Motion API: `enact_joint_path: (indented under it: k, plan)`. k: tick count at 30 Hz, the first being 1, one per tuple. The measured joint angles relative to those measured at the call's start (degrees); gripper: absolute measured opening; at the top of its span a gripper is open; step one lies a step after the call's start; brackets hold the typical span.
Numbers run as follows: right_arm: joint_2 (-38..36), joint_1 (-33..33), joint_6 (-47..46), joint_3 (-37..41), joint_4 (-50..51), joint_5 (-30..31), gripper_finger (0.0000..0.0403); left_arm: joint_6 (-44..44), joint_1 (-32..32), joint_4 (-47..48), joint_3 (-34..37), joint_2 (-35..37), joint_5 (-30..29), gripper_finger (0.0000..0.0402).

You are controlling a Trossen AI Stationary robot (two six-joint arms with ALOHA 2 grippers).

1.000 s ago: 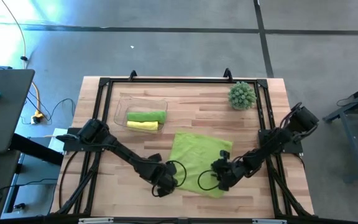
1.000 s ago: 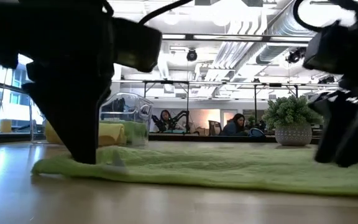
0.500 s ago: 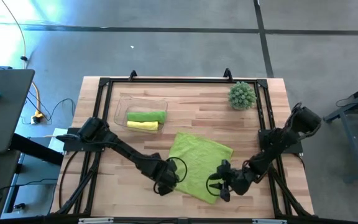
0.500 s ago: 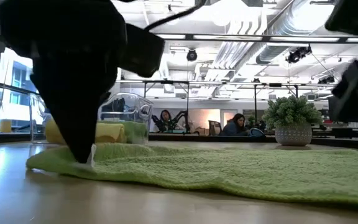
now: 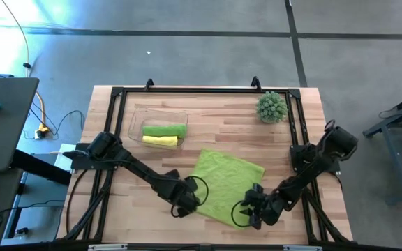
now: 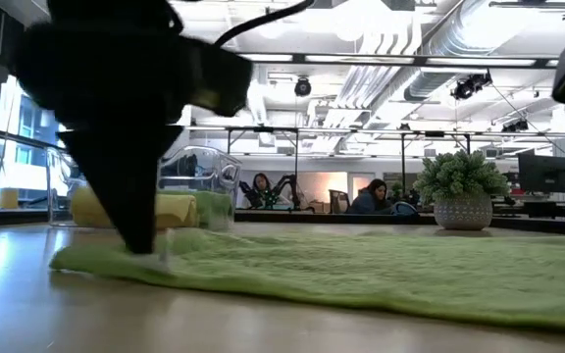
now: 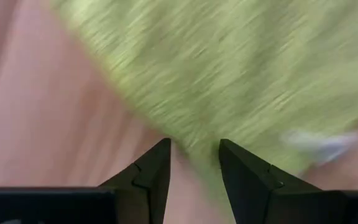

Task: Roll microfiber towels into tight, uniform cylinder then place into a basket
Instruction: Fold the green towel

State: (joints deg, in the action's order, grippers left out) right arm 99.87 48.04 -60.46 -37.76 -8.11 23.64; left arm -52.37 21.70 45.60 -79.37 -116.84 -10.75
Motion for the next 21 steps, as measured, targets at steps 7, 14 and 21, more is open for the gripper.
enact_joint_path:
  k: [7,14,21]
  plan:
    - [-2.3,0.1,4.0,0.0,9.6,-0.1,0.0149,-4.5,-0.8,12.5,0.0,0.0,-3.3,0.0125]
    - [-6.9,0.0,5.1,0.7,20.5,8.2,0.0149,0.7,-0.5,12.7,0.0,0.0,-4.8,0.0125]
    - [-12.5,-1.2,-2.6,0.5,21.0,11.9,0.0149,17.1,-1.7,4.8,0.0,0.0,-0.2,0.0124]
